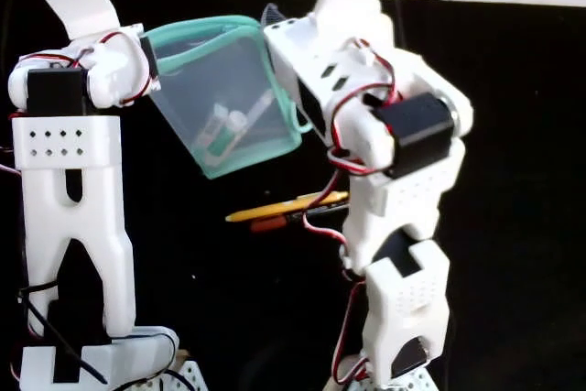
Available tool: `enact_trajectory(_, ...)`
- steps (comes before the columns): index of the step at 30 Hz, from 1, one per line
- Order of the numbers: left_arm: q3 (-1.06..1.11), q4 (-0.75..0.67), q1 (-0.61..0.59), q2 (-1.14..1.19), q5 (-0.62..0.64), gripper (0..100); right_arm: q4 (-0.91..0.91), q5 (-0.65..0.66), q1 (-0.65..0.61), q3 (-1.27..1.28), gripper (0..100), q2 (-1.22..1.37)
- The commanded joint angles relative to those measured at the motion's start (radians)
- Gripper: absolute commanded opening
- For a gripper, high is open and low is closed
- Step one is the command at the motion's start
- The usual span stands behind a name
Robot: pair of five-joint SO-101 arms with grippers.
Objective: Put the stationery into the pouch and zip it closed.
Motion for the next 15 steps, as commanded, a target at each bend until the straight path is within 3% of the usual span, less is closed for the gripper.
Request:
enact_trajectory(1, 0.065, 0.008, 0.031, 0.018, -0.006, 1, 0.013, 0.048, 0.008, -0.101, 28.1, -0.062)
enact_trajectory(8, 0.065, 0.008, 0.031, 0.018, -0.006, 1, 0.013, 0.054, 0.008, -0.024, 22.9, -0.076)
enact_trajectory(15, 0.065, 0.008, 0.031, 0.018, -0.006, 1, 0.012, 0.06, 0.005, 0.401, 21.7, -0.246)
